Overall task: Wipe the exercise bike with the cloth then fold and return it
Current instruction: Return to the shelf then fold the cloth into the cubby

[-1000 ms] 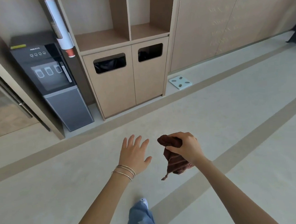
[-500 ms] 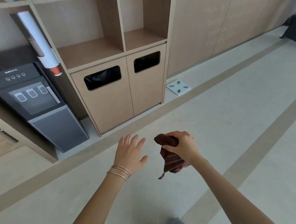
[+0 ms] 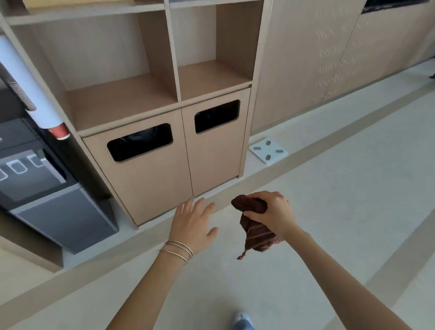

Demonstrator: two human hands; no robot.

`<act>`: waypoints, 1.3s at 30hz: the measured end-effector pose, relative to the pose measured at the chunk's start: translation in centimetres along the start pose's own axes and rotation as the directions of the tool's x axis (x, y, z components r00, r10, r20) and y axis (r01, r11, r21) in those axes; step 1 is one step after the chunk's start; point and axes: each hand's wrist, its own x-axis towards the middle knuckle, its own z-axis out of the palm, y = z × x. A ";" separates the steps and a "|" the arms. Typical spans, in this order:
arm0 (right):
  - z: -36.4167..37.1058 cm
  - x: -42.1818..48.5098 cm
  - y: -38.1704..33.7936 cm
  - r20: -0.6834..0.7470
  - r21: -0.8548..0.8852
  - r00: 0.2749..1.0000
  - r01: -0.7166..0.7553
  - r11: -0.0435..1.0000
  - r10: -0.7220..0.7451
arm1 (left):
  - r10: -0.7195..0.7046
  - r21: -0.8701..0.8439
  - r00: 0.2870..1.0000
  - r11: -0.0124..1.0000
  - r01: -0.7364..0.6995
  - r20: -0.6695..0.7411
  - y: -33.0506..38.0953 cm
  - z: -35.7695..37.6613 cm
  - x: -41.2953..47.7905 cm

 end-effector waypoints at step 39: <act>-2.0 54.7 10.2 0.052 -0.018 0.988 0.144 0.989 -0.143 | -0.097 -0.079 0.995 0.992 0.100 0.039 -13.7 -0.7 50.9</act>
